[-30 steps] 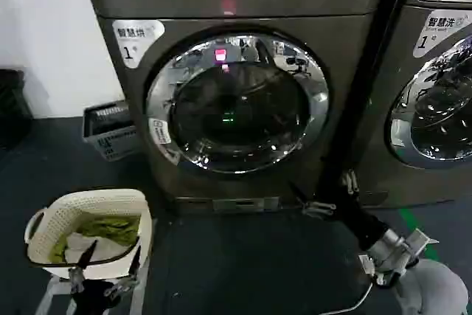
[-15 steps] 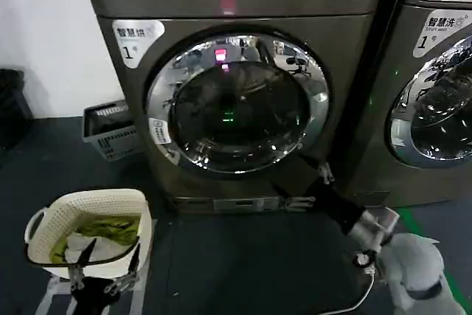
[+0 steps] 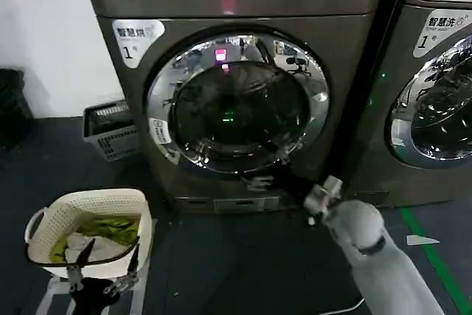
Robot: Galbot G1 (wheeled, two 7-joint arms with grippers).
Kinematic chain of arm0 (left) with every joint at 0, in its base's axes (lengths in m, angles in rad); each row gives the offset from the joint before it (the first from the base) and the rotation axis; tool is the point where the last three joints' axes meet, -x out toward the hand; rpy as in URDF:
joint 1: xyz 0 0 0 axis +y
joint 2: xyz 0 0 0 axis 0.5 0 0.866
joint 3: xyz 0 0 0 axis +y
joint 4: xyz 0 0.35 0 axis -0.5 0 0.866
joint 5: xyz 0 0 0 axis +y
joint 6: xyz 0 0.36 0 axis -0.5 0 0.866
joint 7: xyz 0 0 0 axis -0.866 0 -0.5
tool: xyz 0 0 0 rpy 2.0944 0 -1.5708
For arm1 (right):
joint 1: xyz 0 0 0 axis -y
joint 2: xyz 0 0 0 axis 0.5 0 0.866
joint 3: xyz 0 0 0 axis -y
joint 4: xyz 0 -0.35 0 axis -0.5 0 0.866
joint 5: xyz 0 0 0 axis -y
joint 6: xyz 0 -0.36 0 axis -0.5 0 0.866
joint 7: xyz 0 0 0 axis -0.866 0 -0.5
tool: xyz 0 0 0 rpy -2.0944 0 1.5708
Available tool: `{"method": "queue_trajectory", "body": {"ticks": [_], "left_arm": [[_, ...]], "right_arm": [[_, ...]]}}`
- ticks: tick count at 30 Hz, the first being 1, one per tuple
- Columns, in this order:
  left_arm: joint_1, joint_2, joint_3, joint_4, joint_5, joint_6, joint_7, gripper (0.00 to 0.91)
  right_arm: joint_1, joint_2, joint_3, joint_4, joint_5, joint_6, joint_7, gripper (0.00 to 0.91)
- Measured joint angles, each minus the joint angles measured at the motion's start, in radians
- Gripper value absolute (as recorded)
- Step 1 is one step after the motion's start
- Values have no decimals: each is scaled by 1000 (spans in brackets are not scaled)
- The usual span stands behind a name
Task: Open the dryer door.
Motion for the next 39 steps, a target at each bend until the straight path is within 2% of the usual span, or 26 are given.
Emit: {"method": "queue_trajectory", "body": {"ticks": [14, 25, 39], "left_arm": [[2, -9, 4, -7, 19, -4, -4, 907], [2, -10, 12, -9, 18, -3, -2, 907], [-1, -14, 22, -8, 17, -3, -6, 907]], "right_arm": [[208, 77, -168, -174, 1, 33, -15, 907], [271, 165, -226, -285, -5, 29, -34, 907], [334, 209, -259, -392, 7, 31, -44, 907]]}}
